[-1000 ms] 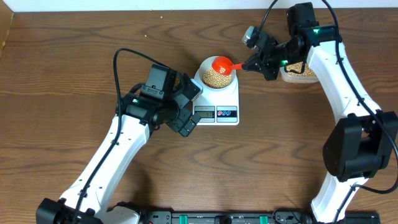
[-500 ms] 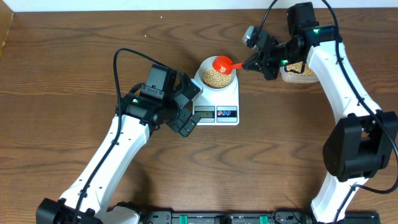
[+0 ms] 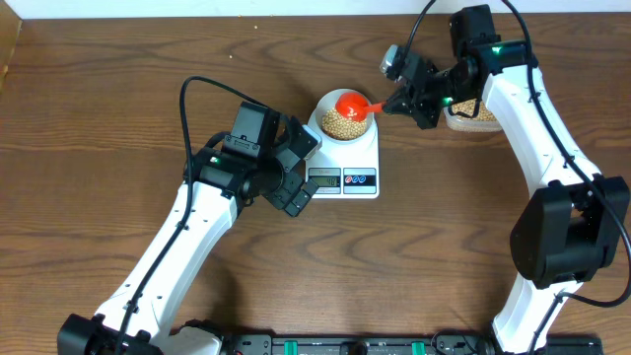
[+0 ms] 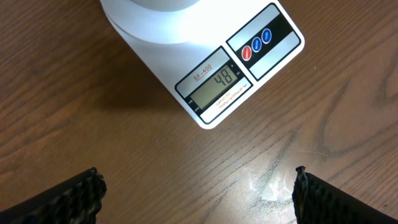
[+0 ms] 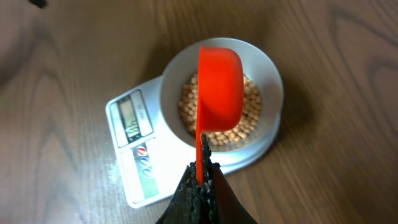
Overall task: Scoop item into bowl and weigh 50g on scale
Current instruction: 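Tilt the scoop slightly over the bowl to trickle soybeans in, then tip the scoop further over the bowl to add more soybeans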
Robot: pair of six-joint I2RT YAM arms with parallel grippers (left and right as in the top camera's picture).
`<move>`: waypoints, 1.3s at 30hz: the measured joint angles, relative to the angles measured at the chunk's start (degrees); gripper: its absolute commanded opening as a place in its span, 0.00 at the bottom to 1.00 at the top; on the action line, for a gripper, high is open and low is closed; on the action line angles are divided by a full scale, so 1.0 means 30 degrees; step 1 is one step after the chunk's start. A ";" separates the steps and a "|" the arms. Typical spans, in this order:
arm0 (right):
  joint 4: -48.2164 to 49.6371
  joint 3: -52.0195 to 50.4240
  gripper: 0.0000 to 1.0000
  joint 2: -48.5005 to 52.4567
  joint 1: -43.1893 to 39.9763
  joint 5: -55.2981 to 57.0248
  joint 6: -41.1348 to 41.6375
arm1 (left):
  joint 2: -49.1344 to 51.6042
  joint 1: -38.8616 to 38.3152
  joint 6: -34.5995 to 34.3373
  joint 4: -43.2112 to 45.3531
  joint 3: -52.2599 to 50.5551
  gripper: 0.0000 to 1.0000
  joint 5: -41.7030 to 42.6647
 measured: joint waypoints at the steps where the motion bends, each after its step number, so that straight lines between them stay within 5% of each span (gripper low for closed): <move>1: 0.0051 0.0000 0.01 0.0000 0.0000 0.0204 0.0058 | 0.0000 0.0000 0.0000 0.0000 0.0000 0.98 0.0000; 39: -0.0109 0.1086 0.01 -0.0831 0.1086 0.2441 0.0175 | 0.0000 0.0000 0.0000 0.0000 -0.0007 0.98 0.0000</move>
